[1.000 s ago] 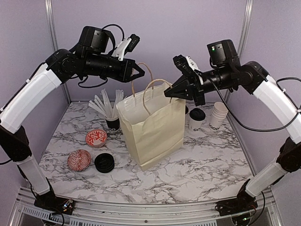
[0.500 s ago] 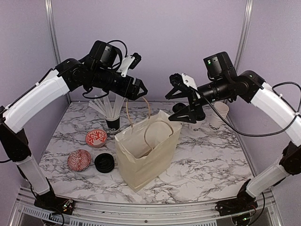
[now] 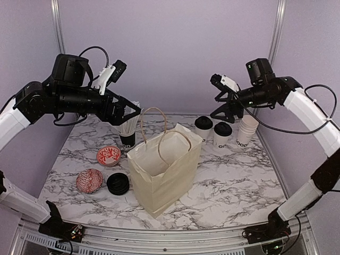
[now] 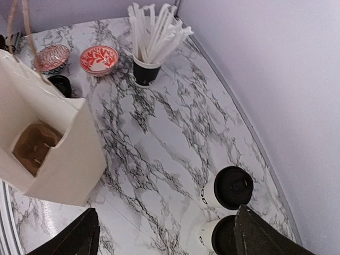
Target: Pack the takeout coffee
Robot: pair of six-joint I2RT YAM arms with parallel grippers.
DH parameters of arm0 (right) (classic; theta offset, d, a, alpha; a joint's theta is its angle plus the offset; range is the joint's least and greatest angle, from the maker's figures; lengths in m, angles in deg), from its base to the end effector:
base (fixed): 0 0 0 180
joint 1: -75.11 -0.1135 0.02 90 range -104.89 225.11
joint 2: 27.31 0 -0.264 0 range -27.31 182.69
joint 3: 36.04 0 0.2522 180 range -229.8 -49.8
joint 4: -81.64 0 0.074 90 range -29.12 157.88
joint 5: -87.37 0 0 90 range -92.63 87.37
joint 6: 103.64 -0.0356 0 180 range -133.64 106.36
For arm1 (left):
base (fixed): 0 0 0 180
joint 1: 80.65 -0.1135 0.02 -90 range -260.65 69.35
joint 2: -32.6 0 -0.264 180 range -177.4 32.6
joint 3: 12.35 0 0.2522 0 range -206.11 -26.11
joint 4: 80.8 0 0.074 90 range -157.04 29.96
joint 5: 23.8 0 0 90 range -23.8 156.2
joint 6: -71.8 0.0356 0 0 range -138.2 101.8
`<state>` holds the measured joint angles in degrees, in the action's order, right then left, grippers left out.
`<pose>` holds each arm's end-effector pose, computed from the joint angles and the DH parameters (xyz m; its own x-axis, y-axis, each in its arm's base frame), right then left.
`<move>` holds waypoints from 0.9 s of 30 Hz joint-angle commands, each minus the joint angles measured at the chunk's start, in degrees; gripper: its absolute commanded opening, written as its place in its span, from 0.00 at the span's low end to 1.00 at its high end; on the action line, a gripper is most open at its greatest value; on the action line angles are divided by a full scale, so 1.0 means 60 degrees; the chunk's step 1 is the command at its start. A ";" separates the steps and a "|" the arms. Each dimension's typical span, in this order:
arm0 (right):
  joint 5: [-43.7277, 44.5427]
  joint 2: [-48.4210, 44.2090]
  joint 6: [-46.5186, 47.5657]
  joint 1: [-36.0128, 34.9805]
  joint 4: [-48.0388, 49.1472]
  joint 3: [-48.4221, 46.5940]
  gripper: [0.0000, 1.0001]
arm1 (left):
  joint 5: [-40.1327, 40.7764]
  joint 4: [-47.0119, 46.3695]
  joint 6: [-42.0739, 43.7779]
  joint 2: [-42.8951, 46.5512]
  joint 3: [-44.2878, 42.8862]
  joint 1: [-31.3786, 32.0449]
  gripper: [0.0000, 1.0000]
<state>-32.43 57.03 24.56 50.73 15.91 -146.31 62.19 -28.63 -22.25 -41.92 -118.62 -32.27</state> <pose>0.2672 0.1405 0.4194 -0.0216 -0.5990 -0.8005 -0.9153 0.3339 -0.2251 0.1752 -0.2010 0.4624 -0.2869 0.2168 -0.9331 0.7709 0.6305 -0.0905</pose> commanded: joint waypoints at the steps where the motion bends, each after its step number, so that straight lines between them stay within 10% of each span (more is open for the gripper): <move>1: 0.1828 0.1222 -0.0572 0.0730 -0.0282 -0.0272 0.82 | -0.0032 -0.0299 0.0012 0.0357 0.1230 0.0042 0.99; 27: 0.3618 0.5954 -0.1096 0.2101 -0.1838 -0.3515 0.84 | -0.0276 -0.0482 -0.0423 0.0808 0.2297 0.0027 0.88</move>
<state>-11.39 91.91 19.05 63.47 6.25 -164.73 61.07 -30.79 -24.46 -38.42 -105.42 -32.23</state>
